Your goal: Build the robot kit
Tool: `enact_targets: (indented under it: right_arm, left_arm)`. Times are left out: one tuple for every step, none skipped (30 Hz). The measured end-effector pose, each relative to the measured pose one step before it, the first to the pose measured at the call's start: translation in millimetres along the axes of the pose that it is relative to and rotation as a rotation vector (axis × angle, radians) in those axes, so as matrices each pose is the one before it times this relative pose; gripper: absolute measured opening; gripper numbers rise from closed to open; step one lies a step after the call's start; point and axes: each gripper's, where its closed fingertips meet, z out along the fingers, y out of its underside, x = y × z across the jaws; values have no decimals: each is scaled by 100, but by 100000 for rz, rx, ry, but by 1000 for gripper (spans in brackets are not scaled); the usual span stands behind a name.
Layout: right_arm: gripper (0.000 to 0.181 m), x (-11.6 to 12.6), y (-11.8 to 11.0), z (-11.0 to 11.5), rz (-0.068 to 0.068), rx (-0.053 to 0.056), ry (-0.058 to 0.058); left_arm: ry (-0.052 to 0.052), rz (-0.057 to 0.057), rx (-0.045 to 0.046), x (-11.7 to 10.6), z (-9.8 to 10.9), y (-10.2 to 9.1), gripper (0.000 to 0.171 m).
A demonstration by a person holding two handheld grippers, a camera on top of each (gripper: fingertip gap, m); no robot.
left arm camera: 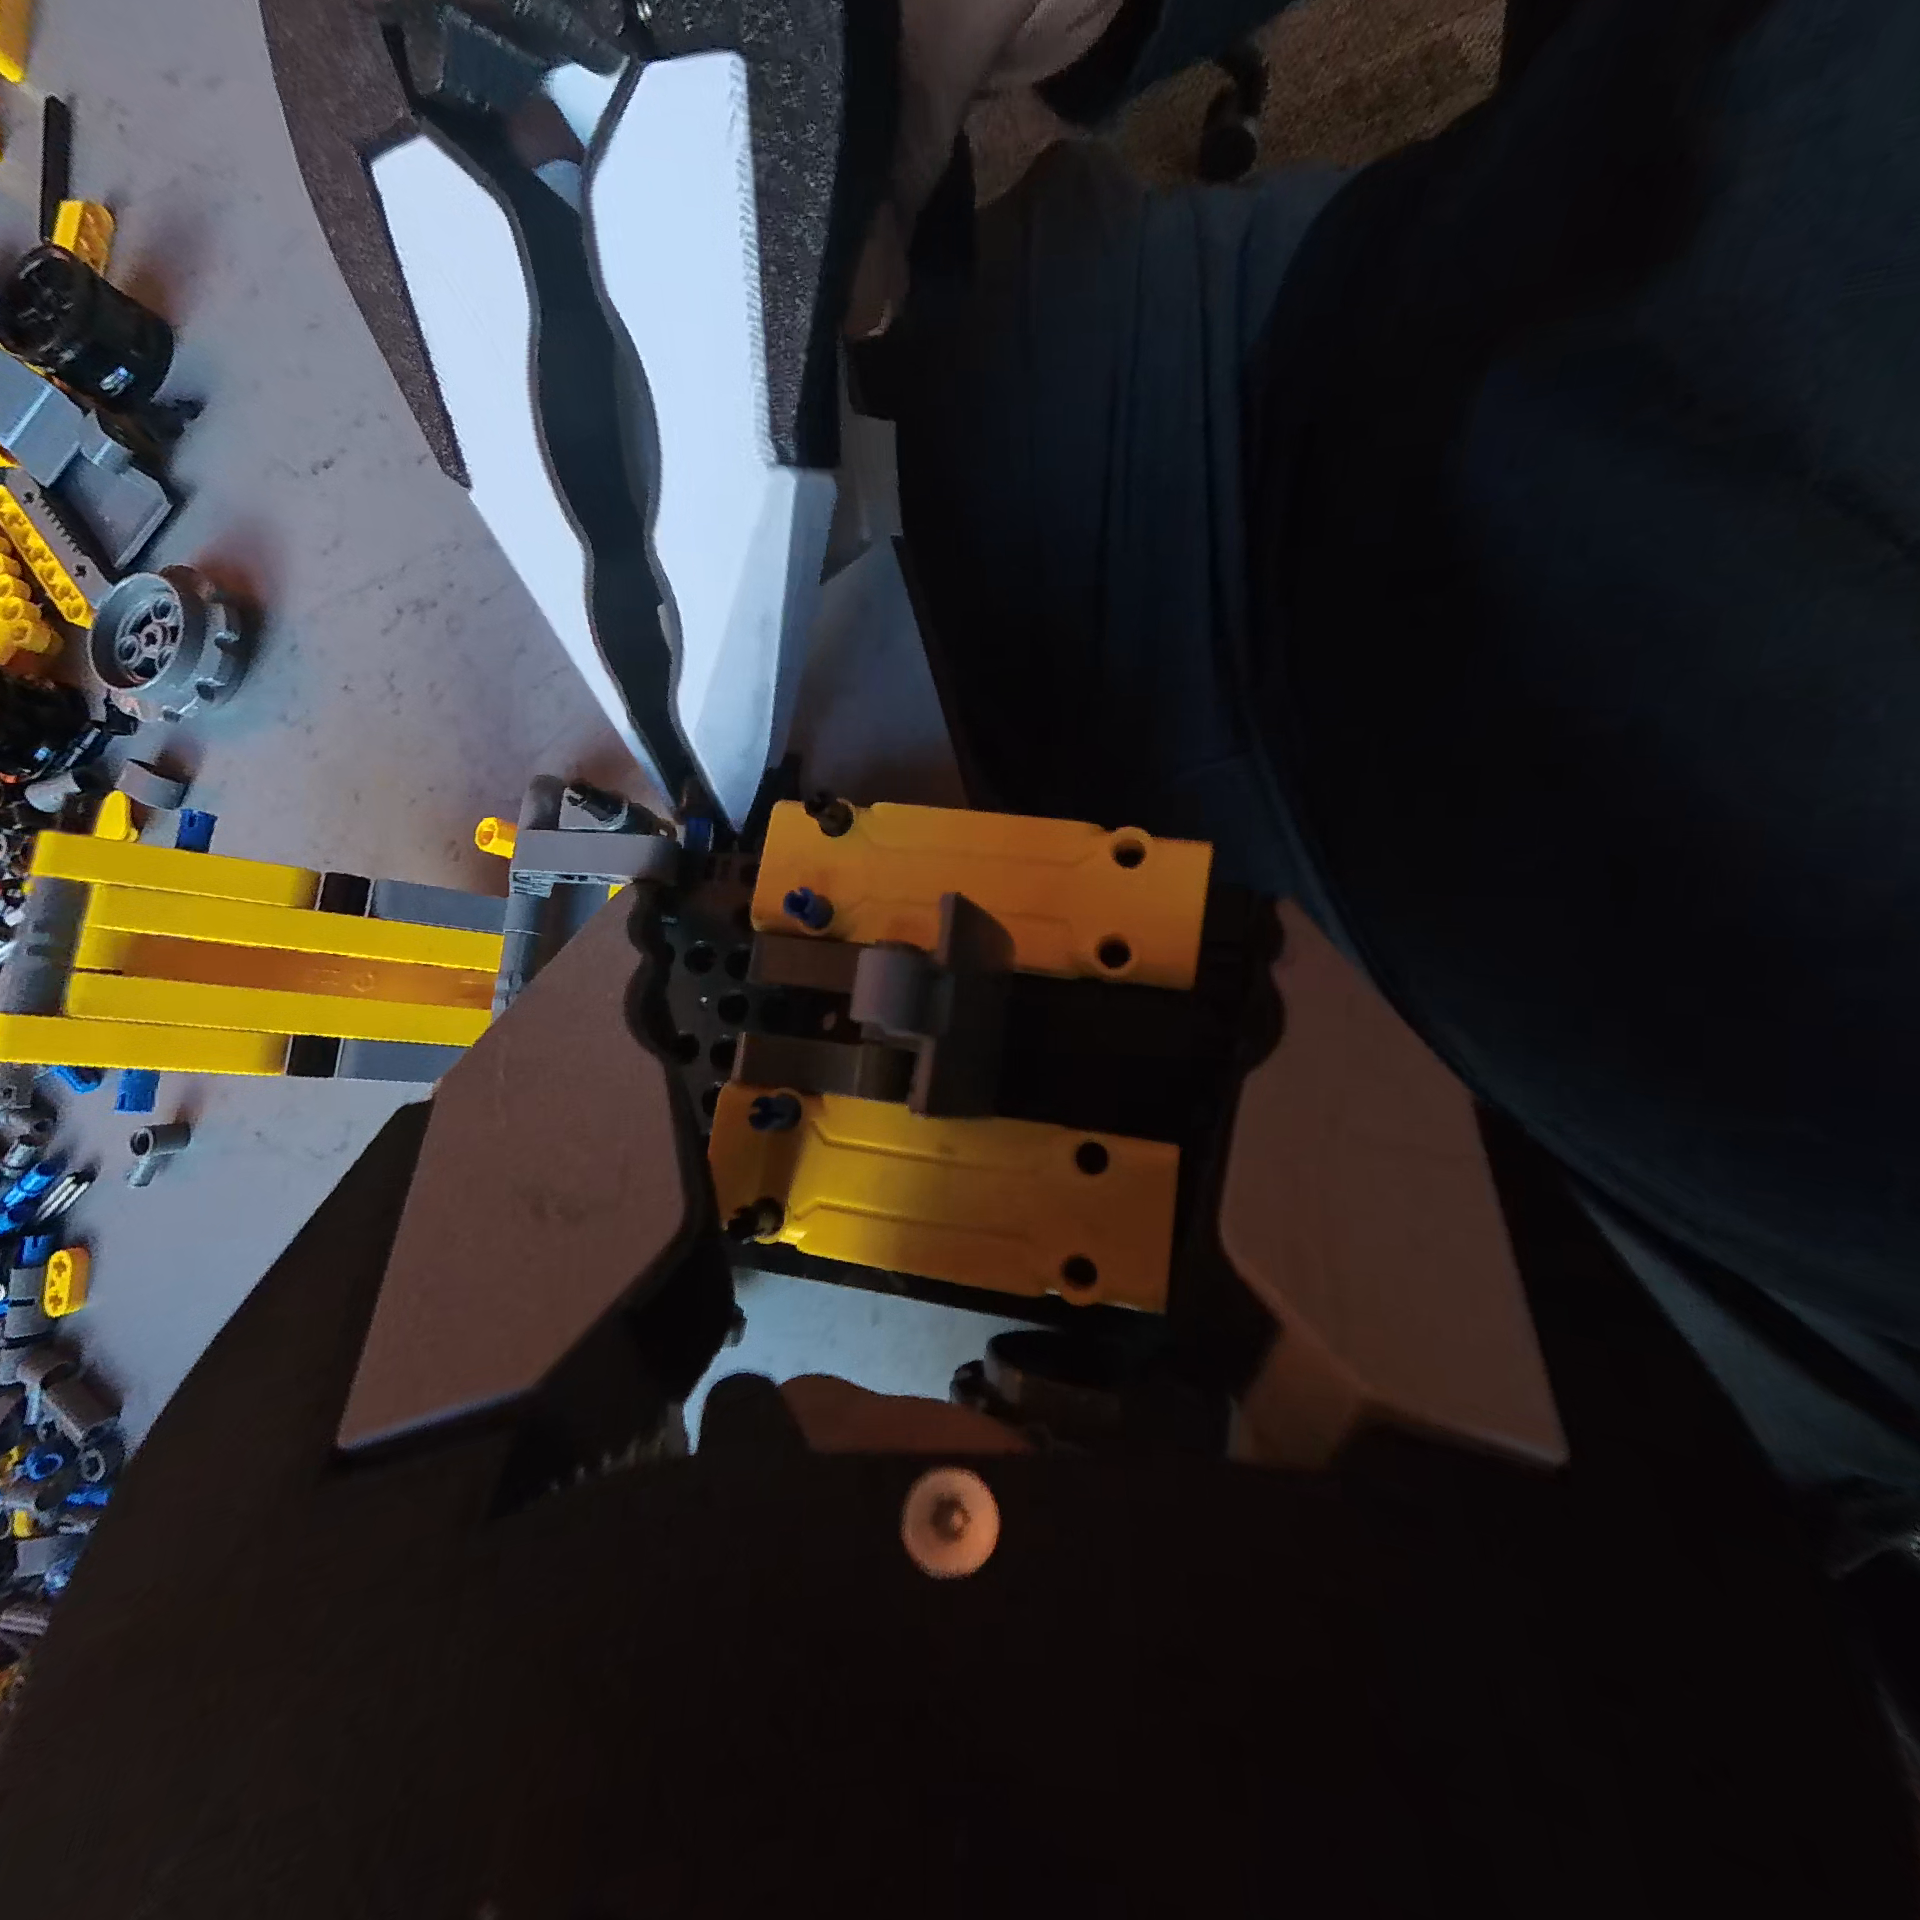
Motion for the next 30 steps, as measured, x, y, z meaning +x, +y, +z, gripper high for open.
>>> enact_targets:
  right_arm:
    - [8, 7, 67, -32, 1554, -310, -844]
    - [8, 50, -15, -49, 1657, 166, -745]
    - [8, 93, -24, -62, 1183, 339, -134]
    - [8, 26, -114, -78, 234, 1021, 130]
    - [8, -24, -195, -88, -747, 1602, 314]
    - [8, -2, -152, -80, -1186, 1332, 713]
    - [8, -23, -90, -39, -1110, 777, 615]
    - [8, -50, -55, -20, -1039, 478, 254]
    - [8, -15, -28, -27, -724, 377, 289]
    - [8, 29, -37, -11, -127, 351, 330]
    - [8, 26, -30, -3, 216, 153, 109]
    - [8, 7, 1, 2, 352, -14, -259]
    - [8, 11, -11, -2, 492, -44, -372]
    - [8, 10, -5, -7, 530, -62, -292]
    - [8, 3, -9, 14, 252, -62, -162]
    - [8, 12, -3, -5, -268, -17, 122]
    - [8, 10, 0, 5, -691, 39, 466]
    - [8, 11, -6, 6, -1001, 58, 741]
    - [8, 5, 12, -1, -1311, 69, 876]
    - [8, -14, 10, 2, -1401, 22, 570]
    - [8, -39, 11, 6, -686, -32, 46]
    - [8, -8, -4, -8, 373, 1, -385]
    - [8, -1, -9, -2, 785, 41, -609]
    - [8, 2, -6, -2, 658, 36, -493]
    - [8, 1, -13, 3, 573, -40, -465]
    - [8, -6, -2, 2, 656, -58, -576]
    - [8, 5, -31, 5, 642, -26, -512]
    - [8, 9, -19, 12, 213, -71, -190]
    - [8, 10, -5, 29, -384, -157, 158]
    - [7, 8, -2, 18, -427, -242, 128]
  left_arm:
    - [-112, -125, 156, -23, 4, -8, 106]
    - [-137, -148, 116, -13, 9, 1, 106]
    - [-128, -196, 70, -11, -2, 1, 106]
    - [-68, -162, 51, 3, -11, -6, 106]
    - [-46, -140, 61, -6, 4, -5, 106]
    - [-18, -107, 65, -4, 4, -6, 106]
    - [24, -135, 13, 1, -7, -4, 106]
    - [11, 35, -8, 1, 7, 7, 106]
    - [25, 25, -13, 0, -9, -4, 108]
    - [44, -1, -7, 6, 0, 1, 106]
    - [63, 24, 52, 0, -3, 3, 106]
    - [84, 2, 192, -4, -8, -12, 106]
    - [105, -195, 240, -10, -4, 5, 108]
    - [96, -63, 230, -2, -4, -1, 106]
    - [40, -95, 192, -1, 0, -6, 108]
    - [54, -94, 132, -1, -12, -4, 108]
    - [40, -50, 139, 2, 3, -9, 108]
    - [47, -81, 213, -8, -6, 2, 106]
    - [29, 68, 193, 10, 2, 0, 108]
    - [22, -58, 233, 9, -10, -1, 108]
    - [25, -67, 229, 7, -4, -8, 108]
    - [65, 65, 249, -1, -2, 6, 108]
    - [112, 49, 217, 2, -5, -3, 108]
    - [130, 29, 214, -1, -13, 8, 108]
    - [120, 42, 273, 6, -8, -4, 108]
    - [138, -141, 361, -13, -10, 5, 108]
    - [126, -114, 246, -12, -19, 4, 108]
    - [100, 11, 57, -9, -11, 16, 108]
    - [43, 187, -337, -3, -10, 30, 108]
    - [104, 190, -406, -3, -9, 19, 108]
